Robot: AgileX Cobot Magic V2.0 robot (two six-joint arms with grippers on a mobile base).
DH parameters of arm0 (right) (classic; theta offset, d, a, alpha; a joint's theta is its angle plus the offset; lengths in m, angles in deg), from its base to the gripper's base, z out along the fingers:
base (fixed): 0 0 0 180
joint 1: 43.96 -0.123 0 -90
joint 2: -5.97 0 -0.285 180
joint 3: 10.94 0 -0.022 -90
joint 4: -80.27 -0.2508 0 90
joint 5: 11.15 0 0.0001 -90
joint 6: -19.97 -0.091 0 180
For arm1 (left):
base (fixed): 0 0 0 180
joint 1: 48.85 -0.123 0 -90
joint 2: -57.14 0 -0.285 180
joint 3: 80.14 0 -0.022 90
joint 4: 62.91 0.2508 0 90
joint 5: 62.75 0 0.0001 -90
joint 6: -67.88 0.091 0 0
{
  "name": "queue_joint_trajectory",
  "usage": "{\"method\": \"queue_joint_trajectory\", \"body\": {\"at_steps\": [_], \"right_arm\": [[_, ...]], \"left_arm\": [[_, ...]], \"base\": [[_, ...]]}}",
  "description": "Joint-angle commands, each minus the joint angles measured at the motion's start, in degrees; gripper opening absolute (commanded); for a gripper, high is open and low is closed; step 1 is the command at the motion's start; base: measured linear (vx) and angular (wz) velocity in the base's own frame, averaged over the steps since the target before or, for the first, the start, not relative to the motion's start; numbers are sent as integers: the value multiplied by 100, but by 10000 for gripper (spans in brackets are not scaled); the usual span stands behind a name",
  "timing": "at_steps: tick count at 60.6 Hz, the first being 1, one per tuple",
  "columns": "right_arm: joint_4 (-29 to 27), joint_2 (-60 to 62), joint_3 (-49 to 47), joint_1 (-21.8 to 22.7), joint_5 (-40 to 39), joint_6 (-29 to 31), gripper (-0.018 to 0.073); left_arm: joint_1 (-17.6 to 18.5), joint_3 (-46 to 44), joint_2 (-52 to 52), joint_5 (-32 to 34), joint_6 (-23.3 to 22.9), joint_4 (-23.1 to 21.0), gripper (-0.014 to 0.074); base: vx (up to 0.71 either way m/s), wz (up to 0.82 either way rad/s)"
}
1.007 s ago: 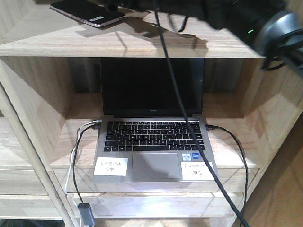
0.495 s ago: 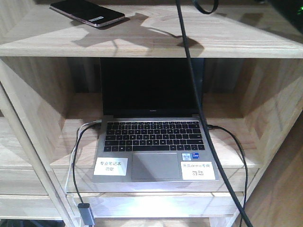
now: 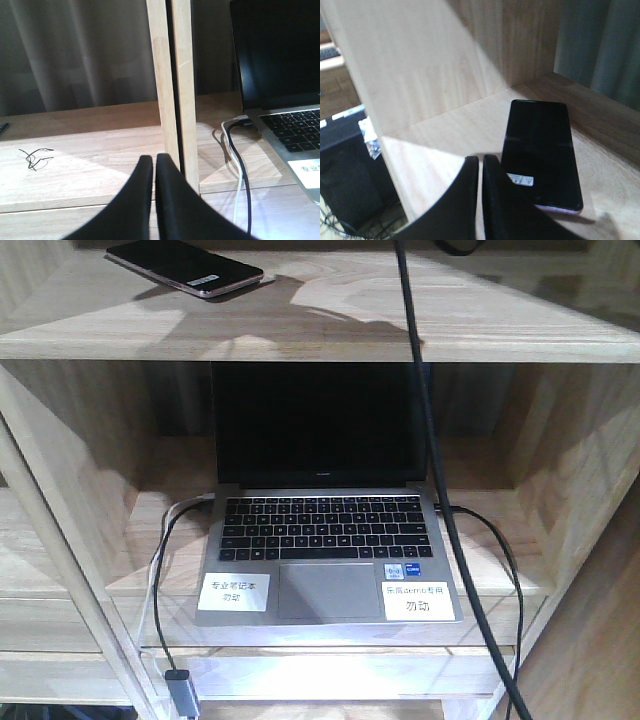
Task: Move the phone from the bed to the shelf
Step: 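Withdraw the open right gripper from the phone and shelf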
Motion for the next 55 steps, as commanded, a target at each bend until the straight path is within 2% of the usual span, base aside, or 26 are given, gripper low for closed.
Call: {"method": "queue_joint_trajectory", "body": {"at_steps": [1, 6, 12, 24, 30, 39, 55], "right_arm": [[-39, 378, -147, 42, -178, -52, -6], [-28, 571, 195, 42, -348, -52, -6], [-28, 1059, 1186, 42, -966, 98, -6], [-714, 2522, 3491, 42, -2451, 1235, -6], [-966, 3176, 4319, 42, -2938, 1543, -6], [-963, 4206, 5286, 42, -3254, 1590, -6], [-963, 5866, 6832, 42, -3365, 1543, -6]], "left_arm": [[34, -127, 74, 411, -33, -52, 1], [34, -127, 74, 411, -33, -52, 1], [34, -127, 74, 411, -33, -52, 1], [34, -127, 74, 411, -33, -52, 1], [34, -127, 74, 411, -33, -52, 1], [34, -127, 74, 411, -33, -52, 1], [34, -127, 74, 411, -33, -52, 1]], "base": [[0, 0], [0, 0], [0, 0], [0, 0], [0, 0], [0, 0], [0, 0]]}}
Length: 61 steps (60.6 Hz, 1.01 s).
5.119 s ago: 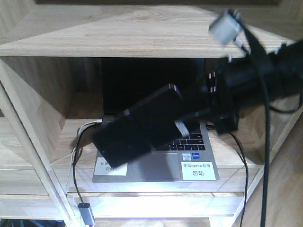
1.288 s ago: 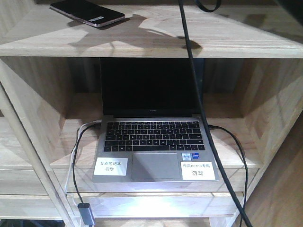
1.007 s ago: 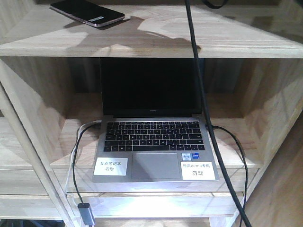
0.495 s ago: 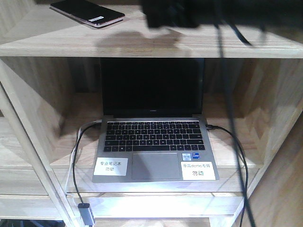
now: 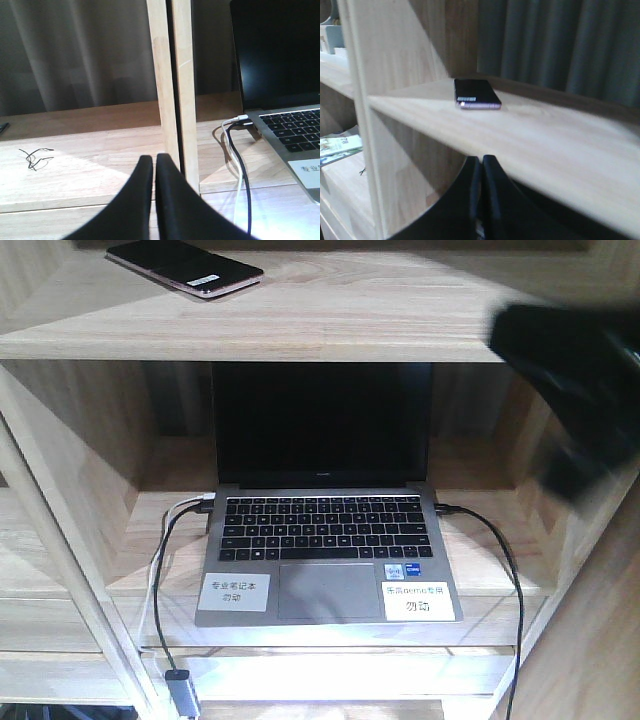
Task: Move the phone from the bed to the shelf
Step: 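Withdraw the open right gripper from the phone and shelf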
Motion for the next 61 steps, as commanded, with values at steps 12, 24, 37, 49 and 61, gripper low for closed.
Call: {"method": "queue_joint_trajectory", "body": {"at_steps": [12, 24, 37, 49, 61], "right_arm": [[-106, 1621, 1376, 42, -313, -3, -6], [-106, 2498, 2367, 42, -321, -12, -6], [-112, 2856, 2850, 42, -355, -12, -6], [-108, 2856, 2849, 42, -374, -6, -6], [-108, 2856, 2849, 42, -374, -6, -6]], "left_arm": [[34, -127, 74, 411, -33, -52, 1], [34, -127, 74, 411, -33, -52, 1], [34, -127, 74, 411, -33, -52, 1], [34, -127, 74, 411, -33, -52, 1], [34, -127, 74, 411, -33, -52, 1]], "base": [[0, 0], [0, 0], [0, 0], [0, 0], [0, 0]]}}
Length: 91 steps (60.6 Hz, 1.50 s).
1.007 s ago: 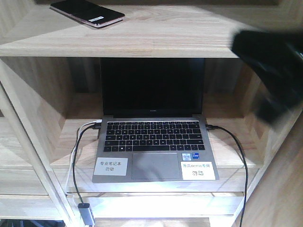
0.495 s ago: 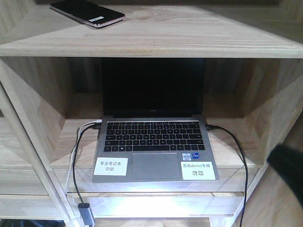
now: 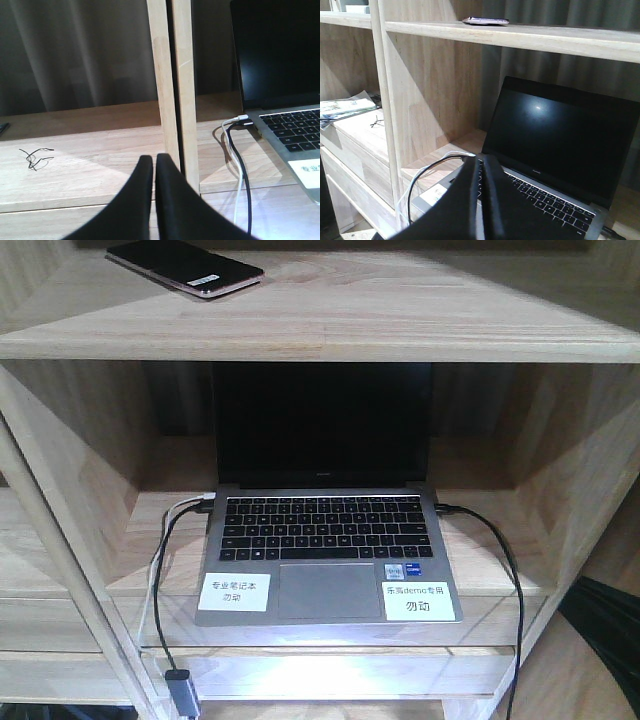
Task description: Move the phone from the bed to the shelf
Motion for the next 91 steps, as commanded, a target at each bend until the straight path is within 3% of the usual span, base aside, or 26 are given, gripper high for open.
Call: {"method": "queue_joint_trajectory", "body": {"at_steps": [1, 28, 38, 44, 61, 69, 81, 91], "right_arm": [[-90, -41, -164, 42, -300, -1, -6], [-154, -47, -164, 42, -428, -11, -6], [91, -47, -164, 42, -575, -332, -5], [767, -47, -164, 42, -641, -1018, -5], [4009, -47, -164, 42, -696, -4525, -5], [5145, -47, -164, 42, -717, -5664, -5], [5359, -47, -164, 42, -816, -5830, -5], [5287, -37, -164, 117, -867, -5511, -5]], "left_arm": [[34, -127, 74, 411, -33, -52, 1], [34, -127, 74, 411, -33, -52, 1], [34, -127, 74, 411, -33, -52, 1], [34, -127, 74, 411, -33, -52, 1], [34, -127, 74, 411, -33, -52, 1], [34, -127, 74, 411, -33, -52, 1], [34, -127, 74, 411, -33, -52, 1], [34, -127, 74, 411, -33, -52, 1]], "base": [[0, 0], [0, 0], [0, 0], [0, 0], [0, 0], [0, 0], [0, 0], [0, 0]]}}
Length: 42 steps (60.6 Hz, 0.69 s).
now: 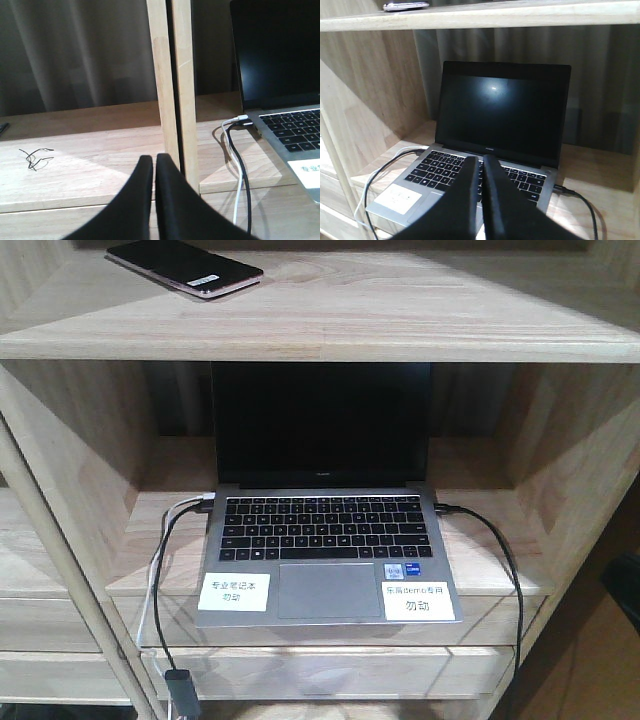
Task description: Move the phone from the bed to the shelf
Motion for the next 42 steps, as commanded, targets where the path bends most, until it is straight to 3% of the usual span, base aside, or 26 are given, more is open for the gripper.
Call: {"method": "queue_joint_trajectory", "body": {"at_steps": [1, 20, 33, 42], "right_arm": [[7, -37, -164, 133, -515, 241, -5], [-123, 279, -164, 1789, -40, 470, -5], [-123, 755, -121, 2489, 515, 571, -5], [-382, 1016, 488, 2708, 14, 572, -5]], "left_arm": [[34, -127, 74, 411, -33, -52, 1], [34, -127, 74, 411, -33, -52, 1], [34, -127, 74, 411, -33, -52, 1], [34, -127, 74, 411, -33, -52, 1]], "base": [[0, 0], [0, 0], [0, 0], [0, 0]]}}
